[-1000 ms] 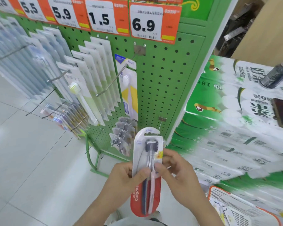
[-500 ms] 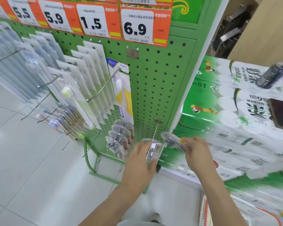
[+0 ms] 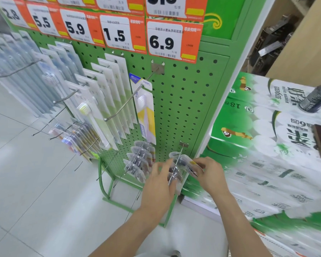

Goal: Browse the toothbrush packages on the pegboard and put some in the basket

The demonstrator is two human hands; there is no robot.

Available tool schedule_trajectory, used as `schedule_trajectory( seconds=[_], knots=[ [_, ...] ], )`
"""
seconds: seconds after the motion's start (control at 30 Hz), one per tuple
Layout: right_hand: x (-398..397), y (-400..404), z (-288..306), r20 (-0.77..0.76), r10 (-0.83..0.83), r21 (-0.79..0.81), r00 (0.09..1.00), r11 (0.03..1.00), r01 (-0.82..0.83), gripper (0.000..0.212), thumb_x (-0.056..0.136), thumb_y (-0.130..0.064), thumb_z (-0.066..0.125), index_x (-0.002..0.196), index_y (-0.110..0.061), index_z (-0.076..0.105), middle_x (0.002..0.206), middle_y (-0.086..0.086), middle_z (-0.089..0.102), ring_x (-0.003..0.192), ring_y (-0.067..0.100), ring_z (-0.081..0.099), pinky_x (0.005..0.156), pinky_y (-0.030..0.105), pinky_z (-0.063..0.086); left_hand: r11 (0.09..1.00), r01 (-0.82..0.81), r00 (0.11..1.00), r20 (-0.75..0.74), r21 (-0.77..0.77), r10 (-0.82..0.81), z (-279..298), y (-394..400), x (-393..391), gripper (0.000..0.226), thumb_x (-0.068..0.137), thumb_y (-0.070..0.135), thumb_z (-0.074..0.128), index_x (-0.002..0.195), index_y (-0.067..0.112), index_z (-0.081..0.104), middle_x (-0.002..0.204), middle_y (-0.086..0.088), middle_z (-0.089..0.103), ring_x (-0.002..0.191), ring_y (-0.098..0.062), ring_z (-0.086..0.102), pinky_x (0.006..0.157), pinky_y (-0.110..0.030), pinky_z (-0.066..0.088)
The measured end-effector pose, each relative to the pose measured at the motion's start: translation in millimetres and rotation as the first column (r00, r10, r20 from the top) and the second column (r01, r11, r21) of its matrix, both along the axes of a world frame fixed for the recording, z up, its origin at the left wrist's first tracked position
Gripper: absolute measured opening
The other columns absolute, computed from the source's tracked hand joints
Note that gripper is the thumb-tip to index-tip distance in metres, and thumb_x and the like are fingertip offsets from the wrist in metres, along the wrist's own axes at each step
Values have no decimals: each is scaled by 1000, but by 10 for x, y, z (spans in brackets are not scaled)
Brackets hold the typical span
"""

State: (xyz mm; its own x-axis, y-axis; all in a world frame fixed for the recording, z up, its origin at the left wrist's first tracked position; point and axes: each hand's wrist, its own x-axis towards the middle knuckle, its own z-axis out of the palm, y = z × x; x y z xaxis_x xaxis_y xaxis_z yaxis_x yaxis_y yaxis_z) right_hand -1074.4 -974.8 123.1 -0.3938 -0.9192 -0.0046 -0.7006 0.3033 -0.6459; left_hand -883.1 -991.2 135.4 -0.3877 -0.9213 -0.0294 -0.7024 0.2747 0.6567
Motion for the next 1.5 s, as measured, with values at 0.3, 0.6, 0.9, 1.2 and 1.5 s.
schedule_trajectory(
  seconds=[0.3, 0.6, 0.9, 1.2, 1.5],
  knots=[
    [6, 8, -174, 255, -142, 49, 956, 990, 134, 8, 93, -13, 72, 91, -17, 66, 80, -9, 67, 76, 11, 63, 68, 15, 45, 1000, 4, 1000, 20, -22, -4, -13, -46, -82, 50, 100, 30, 56, 147, 35, 42, 132, 3, 41, 93, -20, 60, 82, -35, 49],
    [96, -61, -372, 279, -110, 32, 954, 994, 105, 28, 91, -14, 74, 71, -23, 58, 74, -5, 67, 74, 7, 62, 62, 18, 40, 998, 49, 998, 29, -42, -48, 16, -80, -70, 51, 101, 31, 55, 149, 32, 40, 134, 3, 39, 94, -18, 61, 85, -32, 48],
    [191, -119, -363, 226, -81, 35, 971, 997, 75, 10, 93, -10, 71, 98, -18, 74, 87, -7, 72, 82, 3, 65, 67, 9, 42, 996, 64, 998, 7, -56, -63, 20, -55, -13, 53, 98, 32, 55, 148, 35, 38, 132, 2, 38, 97, -23, 61, 87, -35, 46],
    [303, -101, -325, 226, -162, 37, 961, 987, 157, 17, 92, 0, 67, 95, -16, 72, 81, -11, 67, 76, 0, 61, 65, 13, 46, 995, 90, 995, -43, -32, -91, 1, -14, 120, 55, 96, 26, 56, 147, 35, 37, 131, 3, 35, 105, -21, 58, 89, -39, 50],
    [366, -58, -291, 203, -212, 53, 956, 977, 205, 21, 91, 4, 66, 86, -17, 63, 83, -4, 63, 74, 17, 60, 74, 25, 44, 990, 142, 986, -87, 25, -139, 5, 19, 201, 54, 99, 20, 55, 149, 29, 39, 130, -1, 40, 94, -23, 60, 89, -37, 49]
  ],
)
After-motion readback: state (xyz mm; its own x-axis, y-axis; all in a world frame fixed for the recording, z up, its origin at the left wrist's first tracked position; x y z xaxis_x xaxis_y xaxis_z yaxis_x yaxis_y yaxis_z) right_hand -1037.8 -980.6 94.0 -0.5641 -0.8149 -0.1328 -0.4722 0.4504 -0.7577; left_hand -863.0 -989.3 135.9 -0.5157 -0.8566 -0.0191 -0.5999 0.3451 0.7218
